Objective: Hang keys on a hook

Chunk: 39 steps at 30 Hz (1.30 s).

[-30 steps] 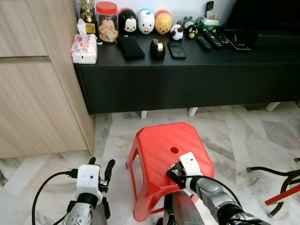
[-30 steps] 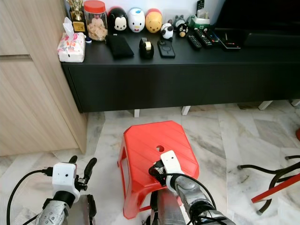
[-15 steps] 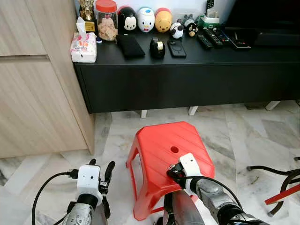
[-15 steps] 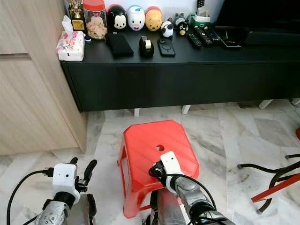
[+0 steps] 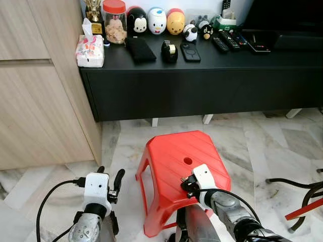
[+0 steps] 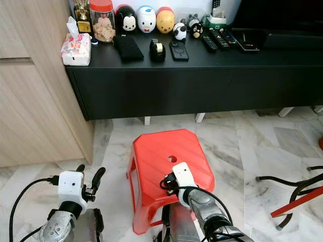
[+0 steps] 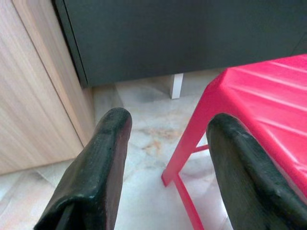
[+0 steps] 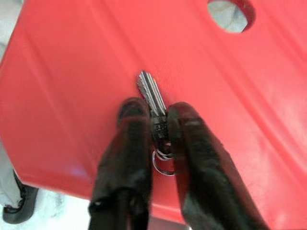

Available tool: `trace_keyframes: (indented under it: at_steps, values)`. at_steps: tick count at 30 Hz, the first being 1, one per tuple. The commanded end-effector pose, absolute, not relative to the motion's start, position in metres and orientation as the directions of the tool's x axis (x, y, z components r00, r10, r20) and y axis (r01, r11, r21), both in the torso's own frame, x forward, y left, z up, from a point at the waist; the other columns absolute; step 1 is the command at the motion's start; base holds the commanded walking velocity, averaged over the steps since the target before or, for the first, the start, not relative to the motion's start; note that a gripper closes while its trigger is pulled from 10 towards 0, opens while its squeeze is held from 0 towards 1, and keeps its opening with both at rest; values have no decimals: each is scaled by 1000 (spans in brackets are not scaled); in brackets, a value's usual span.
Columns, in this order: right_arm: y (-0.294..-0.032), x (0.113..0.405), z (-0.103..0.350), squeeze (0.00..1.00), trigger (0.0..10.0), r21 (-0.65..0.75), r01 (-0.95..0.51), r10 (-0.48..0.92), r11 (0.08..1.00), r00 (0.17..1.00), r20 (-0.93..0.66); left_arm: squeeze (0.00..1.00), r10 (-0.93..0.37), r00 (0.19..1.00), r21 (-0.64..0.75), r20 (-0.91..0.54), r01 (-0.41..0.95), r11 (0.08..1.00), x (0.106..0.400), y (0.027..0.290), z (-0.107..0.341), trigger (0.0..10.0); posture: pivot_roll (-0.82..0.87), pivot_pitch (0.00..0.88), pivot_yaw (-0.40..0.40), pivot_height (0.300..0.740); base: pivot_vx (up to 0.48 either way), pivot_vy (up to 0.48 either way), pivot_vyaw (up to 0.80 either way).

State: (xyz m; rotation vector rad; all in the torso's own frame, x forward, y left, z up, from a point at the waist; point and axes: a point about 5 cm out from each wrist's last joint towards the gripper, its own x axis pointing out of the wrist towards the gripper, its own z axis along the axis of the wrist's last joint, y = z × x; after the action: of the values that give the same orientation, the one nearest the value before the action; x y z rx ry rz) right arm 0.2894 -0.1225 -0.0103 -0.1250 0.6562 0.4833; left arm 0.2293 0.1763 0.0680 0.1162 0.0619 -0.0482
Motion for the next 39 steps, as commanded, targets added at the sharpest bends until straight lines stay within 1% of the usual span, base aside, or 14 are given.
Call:
trace_keyframes:
  at_steps: [1,6,12,16,22,24,25,28,34,36,39]
  values:
    - [-130,286,-14,0,0,40,-440,364,897,684,-633,0,-52,994,108,-94,62,992,229,175,62,10000,26,133,-144,583,0,0,0]
    - [-129,292,-9,0,0,38,-426,361,904,711,-603,0,-49,995,112,-90,59,992,233,177,62,10000,27,114,-142,583,0,0,0]
    - [-129,303,4,0,0,55,-387,356,920,770,-530,0,-44,995,121,-87,54,991,240,179,61,10000,29,90,-138,583,0,0,0]
    - [-130,314,17,0,0,98,-341,347,935,823,-450,0,-37,996,127,-79,47,991,247,181,61,10000,28,55,-133,583,0,0,0]
    - [-135,322,30,0,0,138,-293,323,946,882,-342,0,-31,998,134,-60,38,990,257,183,63,10000,27,11,-127,583,0,0,0]
    - [-139,323,34,0,0,143,-272,304,952,900,-312,0,-27,998,135,-55,34,990,259,184,64,10000,27,0,-123,583,0,0,0]
    - [-143,324,37,0,0,157,-244,280,957,920,-274,0,-24,999,136,-47,30,990,261,185,64,10000,26,0,-123,583,0,0,0]
    - [-147,324,45,0,0,187,-221,256,957,948,-188,0,-21,999,138,-39,26,990,267,187,65,10000,17,0,-113,583,0,0,0]
    - [-152,316,49,0,0,192,-218,244,957,962,-124,0,-25,999,135,-24,28,990,272,186,66,10000,4,0,-102,583,0,0,0]
    - [-154,312,47,0,10000,180,-212,236,960,964,-123,0,-30,999,134,-16,32,990,275,185,67,10000,0,0,-97,583,0,0,0]
    - [-158,308,46,0,10000,191,-192,216,963,970,-115,0,-35,999,133,-8,36,990,278,183,68,10000,0,0,-94,583,0,0,0]
